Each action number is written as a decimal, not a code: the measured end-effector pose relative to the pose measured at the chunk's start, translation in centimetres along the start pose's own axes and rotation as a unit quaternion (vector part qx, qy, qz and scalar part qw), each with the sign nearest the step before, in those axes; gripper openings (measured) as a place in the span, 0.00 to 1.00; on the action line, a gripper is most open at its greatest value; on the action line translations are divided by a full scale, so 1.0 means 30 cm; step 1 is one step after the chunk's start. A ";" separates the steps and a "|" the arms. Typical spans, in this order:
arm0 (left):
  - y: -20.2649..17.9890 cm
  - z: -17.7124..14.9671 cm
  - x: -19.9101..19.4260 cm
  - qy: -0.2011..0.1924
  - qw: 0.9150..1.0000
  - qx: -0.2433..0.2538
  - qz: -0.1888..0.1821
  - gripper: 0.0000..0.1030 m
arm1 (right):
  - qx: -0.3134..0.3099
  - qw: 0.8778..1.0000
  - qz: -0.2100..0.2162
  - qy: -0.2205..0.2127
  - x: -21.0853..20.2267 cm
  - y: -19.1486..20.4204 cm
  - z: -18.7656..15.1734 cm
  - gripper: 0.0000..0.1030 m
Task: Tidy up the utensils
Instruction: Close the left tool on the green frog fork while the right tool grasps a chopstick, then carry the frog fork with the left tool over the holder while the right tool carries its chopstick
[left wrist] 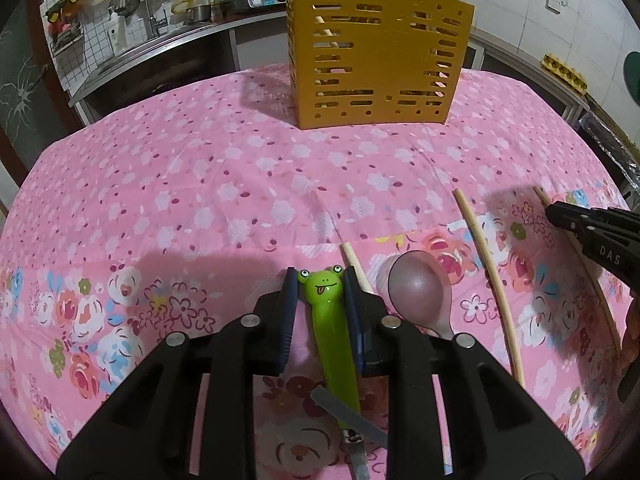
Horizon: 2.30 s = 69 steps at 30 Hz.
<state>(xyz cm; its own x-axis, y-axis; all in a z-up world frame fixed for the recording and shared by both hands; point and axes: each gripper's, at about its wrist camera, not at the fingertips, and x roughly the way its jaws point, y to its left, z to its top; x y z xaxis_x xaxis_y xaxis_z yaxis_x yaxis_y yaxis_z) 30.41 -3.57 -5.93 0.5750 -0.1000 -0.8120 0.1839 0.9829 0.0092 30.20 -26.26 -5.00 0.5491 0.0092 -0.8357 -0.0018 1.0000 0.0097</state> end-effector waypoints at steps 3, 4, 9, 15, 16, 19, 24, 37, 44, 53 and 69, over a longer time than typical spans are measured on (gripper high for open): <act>0.005 0.000 0.001 0.002 1.000 0.000 0.000 0.21 | -0.008 1.000 0.000 0.018 0.009 0.003 0.020 0.08; 0.004 0.001 0.001 0.004 1.000 0.001 0.000 0.21 | -0.008 1.000 0.001 0.022 0.012 0.001 0.026 0.08; -0.005 0.005 0.001 0.006 1.000 0.008 0.007 0.21 | 0.003 0.999 0.019 0.031 0.018 -0.018 0.030 0.08; 0.019 0.010 -0.021 -0.004 1.000 -0.010 -0.007 0.21 | 0.031 0.999 0.044 0.007 -0.014 -0.041 0.020 0.06; 0.024 0.012 -0.035 -0.012 1.000 -0.010 -0.005 0.21 | 0.034 0.998 0.046 -0.002 -0.027 -0.039 0.020 0.06; 0.037 0.027 -0.090 -0.036 0.999 -0.017 -0.011 0.21 | 0.038 0.997 0.059 -0.034 -0.087 -0.035 0.015 0.06; 0.036 0.061 -0.194 -0.085 0.996 -0.012 -0.003 0.21 | 0.028 0.994 0.057 -0.091 -0.191 -0.017 0.028 0.06; 0.061 0.105 -0.389 -0.176 0.984 -0.025 -0.004 0.21 | 0.037 0.980 0.044 -0.190 -0.346 -0.027 0.018 0.06; 0.066 0.107 -0.426 -0.195 0.981 -0.021 -0.004 0.21 | 0.049 0.973 0.049 -0.219 -0.387 -0.039 0.021 0.06; 0.064 0.113 -0.474 -0.213 0.977 -0.011 0.000 0.21 | 0.051 0.964 0.057 -0.254 -0.449 -0.035 0.019 0.06; 0.076 0.139 -0.532 -0.228 0.974 -0.012 0.008 0.21 | 0.060 0.960 0.063 -0.268 -0.484 -0.050 0.036 0.06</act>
<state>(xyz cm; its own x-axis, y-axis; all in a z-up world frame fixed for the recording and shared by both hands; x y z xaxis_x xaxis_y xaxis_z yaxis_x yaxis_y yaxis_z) 24.99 -0.37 9.48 0.8725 -0.1367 -0.4691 0.1562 0.9877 0.0028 23.13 -27.90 7.72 0.9015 0.0952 -0.4222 -0.0182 0.9830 0.1828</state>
